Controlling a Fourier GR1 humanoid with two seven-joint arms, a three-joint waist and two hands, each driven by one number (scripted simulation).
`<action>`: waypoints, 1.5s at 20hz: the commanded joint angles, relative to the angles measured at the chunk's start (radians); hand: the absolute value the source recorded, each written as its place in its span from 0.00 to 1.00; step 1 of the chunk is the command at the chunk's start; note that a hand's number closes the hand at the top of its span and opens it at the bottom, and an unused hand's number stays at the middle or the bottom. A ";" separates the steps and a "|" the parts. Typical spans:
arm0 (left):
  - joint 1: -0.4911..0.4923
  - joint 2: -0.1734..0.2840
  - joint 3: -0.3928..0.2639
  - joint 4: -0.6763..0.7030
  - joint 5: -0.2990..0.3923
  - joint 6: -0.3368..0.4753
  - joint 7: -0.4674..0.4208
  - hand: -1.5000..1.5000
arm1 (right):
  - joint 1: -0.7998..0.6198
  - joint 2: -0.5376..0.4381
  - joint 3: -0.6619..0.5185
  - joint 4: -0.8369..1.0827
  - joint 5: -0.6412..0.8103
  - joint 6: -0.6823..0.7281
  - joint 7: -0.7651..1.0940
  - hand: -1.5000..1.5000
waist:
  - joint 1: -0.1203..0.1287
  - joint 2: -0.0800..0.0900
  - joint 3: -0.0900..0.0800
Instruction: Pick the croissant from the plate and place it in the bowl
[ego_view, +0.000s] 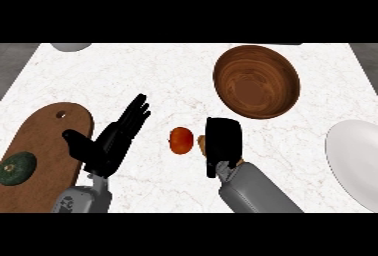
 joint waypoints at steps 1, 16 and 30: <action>0.004 0.022 0.037 0.017 0.010 -0.014 -0.027 0.50 | -0.060 0.027 0.190 -0.118 -0.061 -0.050 0.194 1.00 | -0.019 -0.001 0.003; 0.001 0.016 0.051 0.014 0.019 -0.010 -0.002 0.50 | -0.337 0.027 0.090 -0.484 0.001 0.194 0.445 1.00 | -0.051 -0.008 0.003; 0.056 0.002 0.026 0.012 -0.008 -0.025 -0.041 0.50 | -0.417 -0.031 -0.337 -0.206 0.069 0.026 0.054 1.00 | -0.041 0.001 0.004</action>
